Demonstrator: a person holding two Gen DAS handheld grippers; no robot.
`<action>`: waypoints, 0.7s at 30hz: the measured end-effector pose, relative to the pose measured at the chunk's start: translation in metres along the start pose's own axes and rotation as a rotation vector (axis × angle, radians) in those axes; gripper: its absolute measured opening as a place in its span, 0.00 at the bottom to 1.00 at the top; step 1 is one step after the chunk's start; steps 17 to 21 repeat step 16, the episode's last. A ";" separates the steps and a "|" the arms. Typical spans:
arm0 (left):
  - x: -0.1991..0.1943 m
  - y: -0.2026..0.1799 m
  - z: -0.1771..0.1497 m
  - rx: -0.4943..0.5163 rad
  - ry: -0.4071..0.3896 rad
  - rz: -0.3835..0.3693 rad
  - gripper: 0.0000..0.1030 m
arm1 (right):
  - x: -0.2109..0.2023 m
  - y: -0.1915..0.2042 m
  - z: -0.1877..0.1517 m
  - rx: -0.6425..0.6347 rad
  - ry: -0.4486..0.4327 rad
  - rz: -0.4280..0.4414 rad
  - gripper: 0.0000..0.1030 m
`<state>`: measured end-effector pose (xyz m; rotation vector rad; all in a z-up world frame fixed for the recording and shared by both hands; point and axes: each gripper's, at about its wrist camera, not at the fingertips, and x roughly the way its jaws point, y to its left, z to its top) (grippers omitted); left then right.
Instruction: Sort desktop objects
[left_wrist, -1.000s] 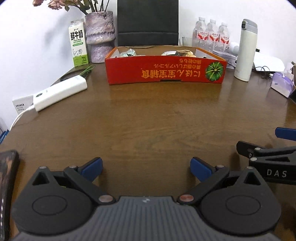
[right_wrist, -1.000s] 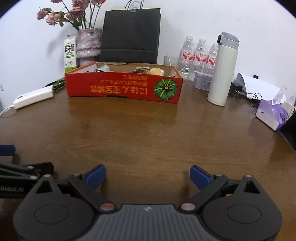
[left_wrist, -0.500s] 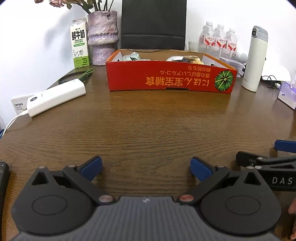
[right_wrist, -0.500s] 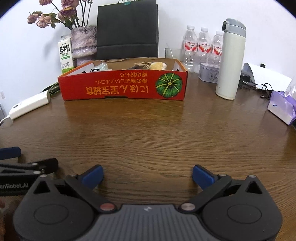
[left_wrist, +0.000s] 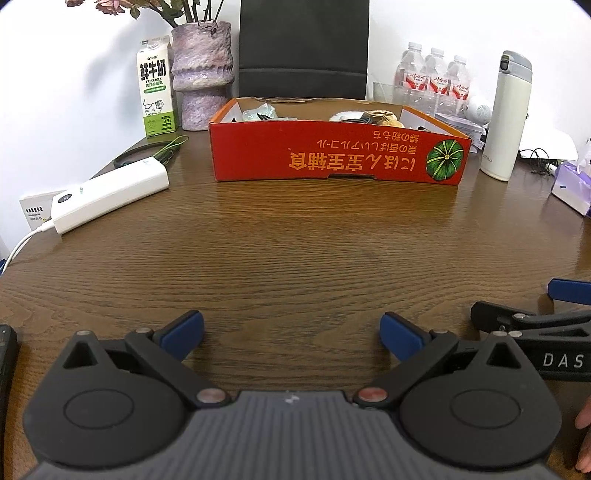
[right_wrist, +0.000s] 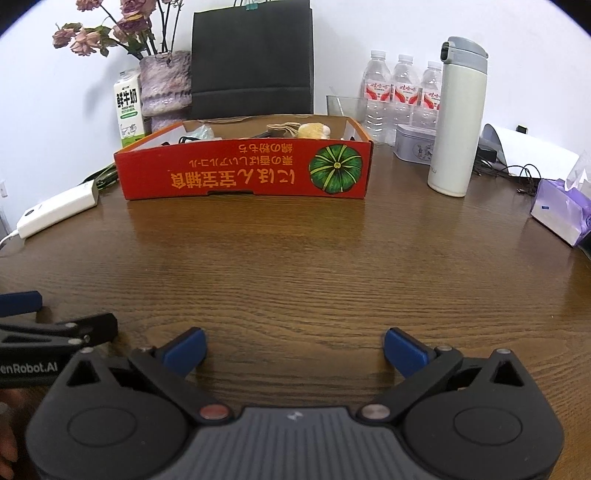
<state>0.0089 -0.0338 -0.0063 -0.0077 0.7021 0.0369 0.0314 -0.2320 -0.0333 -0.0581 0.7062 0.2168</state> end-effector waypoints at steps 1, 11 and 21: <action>0.000 0.000 0.000 0.001 0.000 0.001 1.00 | 0.000 0.000 0.000 0.001 0.000 0.000 1.00; -0.001 0.000 0.000 0.000 0.001 0.004 1.00 | 0.000 0.000 0.000 0.000 0.000 0.001 1.00; -0.001 0.000 0.000 0.000 0.001 0.004 1.00 | 0.000 0.000 0.001 0.000 0.000 0.001 1.00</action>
